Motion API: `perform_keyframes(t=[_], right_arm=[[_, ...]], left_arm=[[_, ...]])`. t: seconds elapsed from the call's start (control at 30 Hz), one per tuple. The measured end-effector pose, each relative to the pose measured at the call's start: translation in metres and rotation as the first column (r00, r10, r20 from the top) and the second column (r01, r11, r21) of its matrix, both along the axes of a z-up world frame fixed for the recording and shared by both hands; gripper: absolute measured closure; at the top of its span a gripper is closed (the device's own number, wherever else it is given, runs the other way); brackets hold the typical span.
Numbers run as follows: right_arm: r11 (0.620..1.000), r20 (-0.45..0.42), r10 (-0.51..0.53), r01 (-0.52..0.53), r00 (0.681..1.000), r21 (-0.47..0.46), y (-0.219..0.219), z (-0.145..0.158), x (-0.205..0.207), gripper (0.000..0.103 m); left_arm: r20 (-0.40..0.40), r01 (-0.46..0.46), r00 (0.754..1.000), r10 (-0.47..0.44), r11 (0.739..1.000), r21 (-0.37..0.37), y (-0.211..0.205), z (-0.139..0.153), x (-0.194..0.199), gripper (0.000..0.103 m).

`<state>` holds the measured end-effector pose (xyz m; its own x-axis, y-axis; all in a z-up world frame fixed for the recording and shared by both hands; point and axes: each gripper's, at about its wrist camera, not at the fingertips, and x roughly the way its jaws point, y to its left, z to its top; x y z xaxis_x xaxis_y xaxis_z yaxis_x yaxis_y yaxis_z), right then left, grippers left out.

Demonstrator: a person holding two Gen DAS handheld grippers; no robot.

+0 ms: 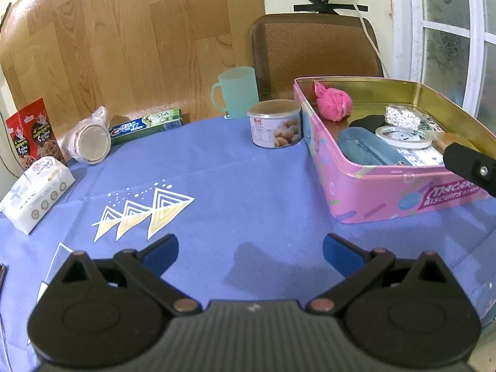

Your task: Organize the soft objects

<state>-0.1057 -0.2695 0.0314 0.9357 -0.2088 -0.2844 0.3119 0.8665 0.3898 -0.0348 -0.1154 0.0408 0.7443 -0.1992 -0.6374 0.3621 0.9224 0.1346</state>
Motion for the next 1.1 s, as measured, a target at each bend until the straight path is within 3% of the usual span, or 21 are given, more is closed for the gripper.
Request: perform_keyframes(t=[1.1], right_arm=[[1.0, -0.002, 0.001, -0.001, 1.0, 0.001, -0.0001, -0.0002, 0.0, 0.03]], left_arm=[[-0.021, 0.054, 0.998, -0.054, 0.999, -0.002, -0.003, -0.0025, -0.005, 0.0]])
